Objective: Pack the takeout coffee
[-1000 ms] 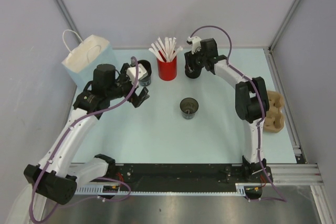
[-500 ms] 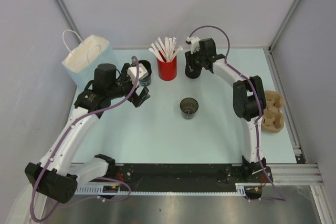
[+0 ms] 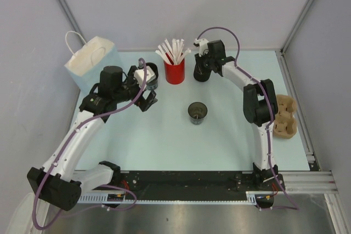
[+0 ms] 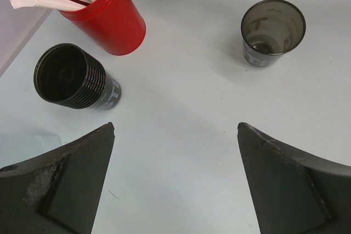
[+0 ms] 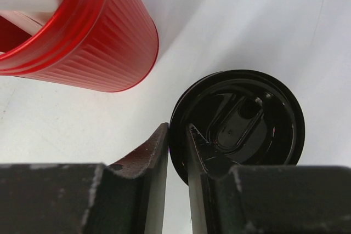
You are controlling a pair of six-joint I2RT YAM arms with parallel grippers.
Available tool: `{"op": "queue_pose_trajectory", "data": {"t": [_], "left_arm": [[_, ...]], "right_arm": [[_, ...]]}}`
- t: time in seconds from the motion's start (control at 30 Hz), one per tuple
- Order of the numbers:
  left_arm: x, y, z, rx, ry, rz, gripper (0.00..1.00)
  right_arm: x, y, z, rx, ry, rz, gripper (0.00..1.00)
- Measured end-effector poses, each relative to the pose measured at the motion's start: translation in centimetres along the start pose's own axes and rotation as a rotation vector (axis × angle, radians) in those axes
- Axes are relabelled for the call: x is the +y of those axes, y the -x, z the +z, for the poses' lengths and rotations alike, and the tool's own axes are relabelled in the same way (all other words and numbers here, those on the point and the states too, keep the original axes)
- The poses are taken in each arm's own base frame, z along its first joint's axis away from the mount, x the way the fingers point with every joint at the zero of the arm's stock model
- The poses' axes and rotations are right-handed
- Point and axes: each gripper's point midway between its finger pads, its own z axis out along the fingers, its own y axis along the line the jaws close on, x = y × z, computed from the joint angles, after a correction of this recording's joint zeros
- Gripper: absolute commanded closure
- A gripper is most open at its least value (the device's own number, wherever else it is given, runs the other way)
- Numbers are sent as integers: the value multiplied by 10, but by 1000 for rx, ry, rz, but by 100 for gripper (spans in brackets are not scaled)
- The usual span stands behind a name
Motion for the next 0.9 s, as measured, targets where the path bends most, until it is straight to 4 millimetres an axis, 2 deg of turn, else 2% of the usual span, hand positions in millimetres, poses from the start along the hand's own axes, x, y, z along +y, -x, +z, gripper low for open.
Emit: {"op": "queue_pose_trajectory", "data": {"t": [0.2,0.67,0.9], "left_arm": [[0,-1,1,1,-1,-2,0],[-2,-3,2,5,-8,-12,0],[-2,-3,2,4,-9,-12,1]], "right_arm": [[4,0,0,-1,12,-2,82],[16,2,2,0,31,-14,82],[14,16,-8,-27,6,-22,82]]}}
